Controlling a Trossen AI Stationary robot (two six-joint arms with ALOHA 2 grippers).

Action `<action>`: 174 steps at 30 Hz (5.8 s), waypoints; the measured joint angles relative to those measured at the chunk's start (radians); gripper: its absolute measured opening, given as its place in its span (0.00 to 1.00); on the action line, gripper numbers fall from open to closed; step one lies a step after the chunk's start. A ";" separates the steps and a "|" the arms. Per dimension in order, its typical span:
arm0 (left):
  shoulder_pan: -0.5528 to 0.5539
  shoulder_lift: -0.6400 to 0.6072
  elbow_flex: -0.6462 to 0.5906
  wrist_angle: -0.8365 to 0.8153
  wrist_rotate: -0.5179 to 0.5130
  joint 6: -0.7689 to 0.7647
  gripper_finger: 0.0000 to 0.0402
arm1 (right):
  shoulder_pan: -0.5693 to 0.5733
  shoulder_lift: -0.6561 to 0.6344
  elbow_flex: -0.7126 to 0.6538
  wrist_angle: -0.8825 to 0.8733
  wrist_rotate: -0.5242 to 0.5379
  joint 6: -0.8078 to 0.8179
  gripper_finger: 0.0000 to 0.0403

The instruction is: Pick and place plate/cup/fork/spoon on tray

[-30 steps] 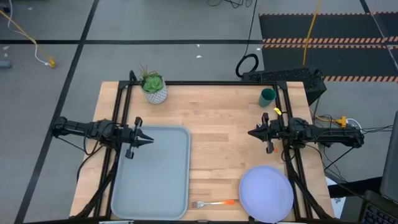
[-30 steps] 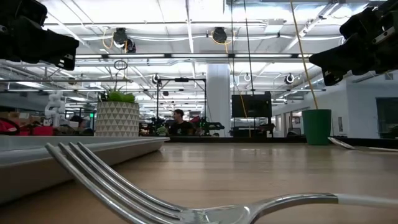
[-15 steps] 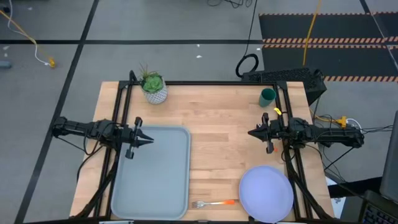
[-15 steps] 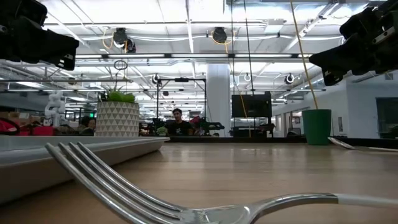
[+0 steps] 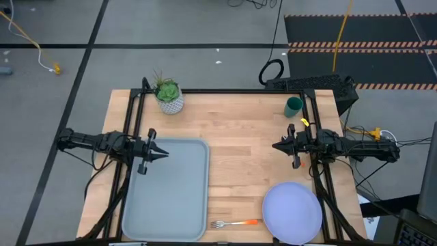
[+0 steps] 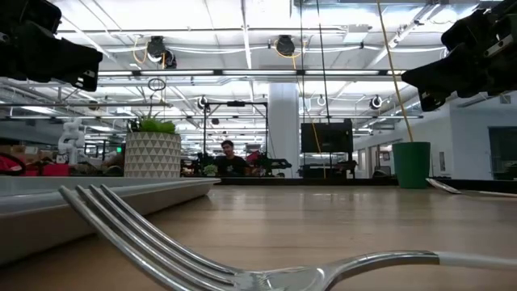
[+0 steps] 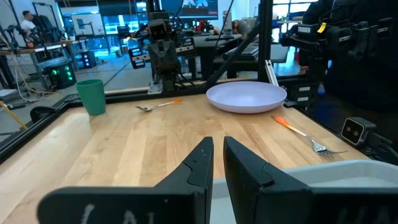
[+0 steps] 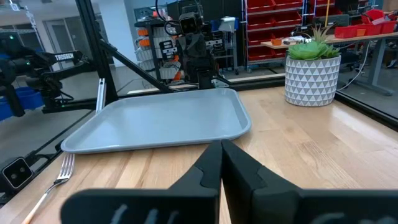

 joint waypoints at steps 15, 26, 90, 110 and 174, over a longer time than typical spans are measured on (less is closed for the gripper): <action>0.000 0.000 0.000 0.000 0.000 0.000 0.10 | 0.000 0.000 0.000 0.000 0.000 0.000 0.00; 0.000 0.000 0.000 0.000 0.000 0.000 0.10 | 0.000 0.000 0.000 0.000 0.000 0.000 0.00; 0.000 0.000 0.000 0.000 0.000 0.000 0.10 | 0.000 0.000 0.000 0.000 0.000 0.000 0.00; 0.000 0.000 0.000 0.000 0.000 0.000 0.10 | 0.000 0.000 0.000 0.000 0.000 0.000 0.00; 0.000 0.000 0.000 0.208 0.000 -0.046 0.10 | 0.000 0.000 0.000 0.006 0.003 -0.038 0.00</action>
